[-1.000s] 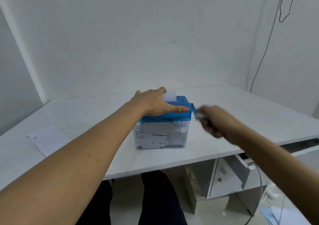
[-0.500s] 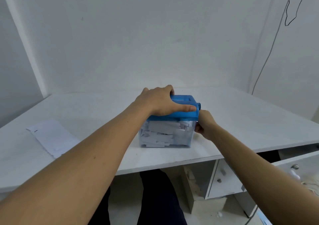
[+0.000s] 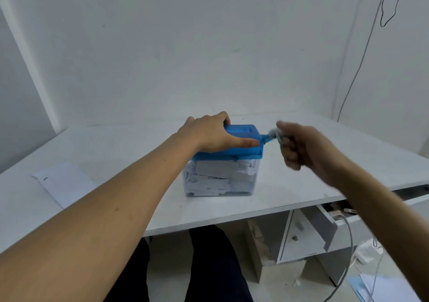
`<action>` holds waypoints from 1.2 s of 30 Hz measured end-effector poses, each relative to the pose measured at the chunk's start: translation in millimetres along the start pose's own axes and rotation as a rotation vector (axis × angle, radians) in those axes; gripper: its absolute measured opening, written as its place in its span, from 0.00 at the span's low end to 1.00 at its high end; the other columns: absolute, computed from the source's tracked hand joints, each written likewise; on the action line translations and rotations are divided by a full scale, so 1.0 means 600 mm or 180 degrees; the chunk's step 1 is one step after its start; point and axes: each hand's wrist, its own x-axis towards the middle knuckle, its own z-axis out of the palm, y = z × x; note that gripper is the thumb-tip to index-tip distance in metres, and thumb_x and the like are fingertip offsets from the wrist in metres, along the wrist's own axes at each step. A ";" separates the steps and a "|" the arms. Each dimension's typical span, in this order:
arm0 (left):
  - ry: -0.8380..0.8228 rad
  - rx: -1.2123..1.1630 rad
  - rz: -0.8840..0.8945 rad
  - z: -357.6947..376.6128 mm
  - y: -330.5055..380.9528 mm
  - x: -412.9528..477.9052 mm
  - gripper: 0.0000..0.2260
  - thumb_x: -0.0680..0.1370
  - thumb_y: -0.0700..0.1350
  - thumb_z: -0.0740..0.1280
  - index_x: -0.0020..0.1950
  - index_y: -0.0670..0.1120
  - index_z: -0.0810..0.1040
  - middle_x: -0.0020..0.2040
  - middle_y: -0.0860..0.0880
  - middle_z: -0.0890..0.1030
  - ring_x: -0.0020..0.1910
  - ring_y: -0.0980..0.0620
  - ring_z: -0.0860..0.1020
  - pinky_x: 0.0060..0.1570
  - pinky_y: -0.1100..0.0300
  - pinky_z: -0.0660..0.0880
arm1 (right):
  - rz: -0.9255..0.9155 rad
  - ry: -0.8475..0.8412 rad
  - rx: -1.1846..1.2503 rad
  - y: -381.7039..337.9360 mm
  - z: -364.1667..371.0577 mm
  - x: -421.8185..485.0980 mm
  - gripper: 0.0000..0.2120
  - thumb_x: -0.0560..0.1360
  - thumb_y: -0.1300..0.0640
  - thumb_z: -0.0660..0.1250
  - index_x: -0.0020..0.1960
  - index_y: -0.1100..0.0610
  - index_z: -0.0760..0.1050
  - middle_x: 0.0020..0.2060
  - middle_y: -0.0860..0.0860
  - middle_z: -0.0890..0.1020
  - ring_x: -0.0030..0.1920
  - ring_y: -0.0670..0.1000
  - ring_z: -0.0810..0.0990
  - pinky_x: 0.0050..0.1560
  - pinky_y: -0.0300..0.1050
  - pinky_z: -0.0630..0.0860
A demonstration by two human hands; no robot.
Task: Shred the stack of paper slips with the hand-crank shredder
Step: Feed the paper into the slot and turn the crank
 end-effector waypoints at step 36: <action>-0.0406 -0.0785 0.0124 -0.096 -0.044 0.011 0.29 0.79 0.65 0.63 0.75 0.52 0.72 0.73 0.53 0.74 0.71 0.51 0.71 0.70 0.55 0.65 | -0.0481 0.0285 -0.1795 -0.102 0.092 0.196 0.06 0.77 0.56 0.67 0.51 0.56 0.80 0.45 0.49 0.82 0.46 0.47 0.78 0.40 0.38 0.71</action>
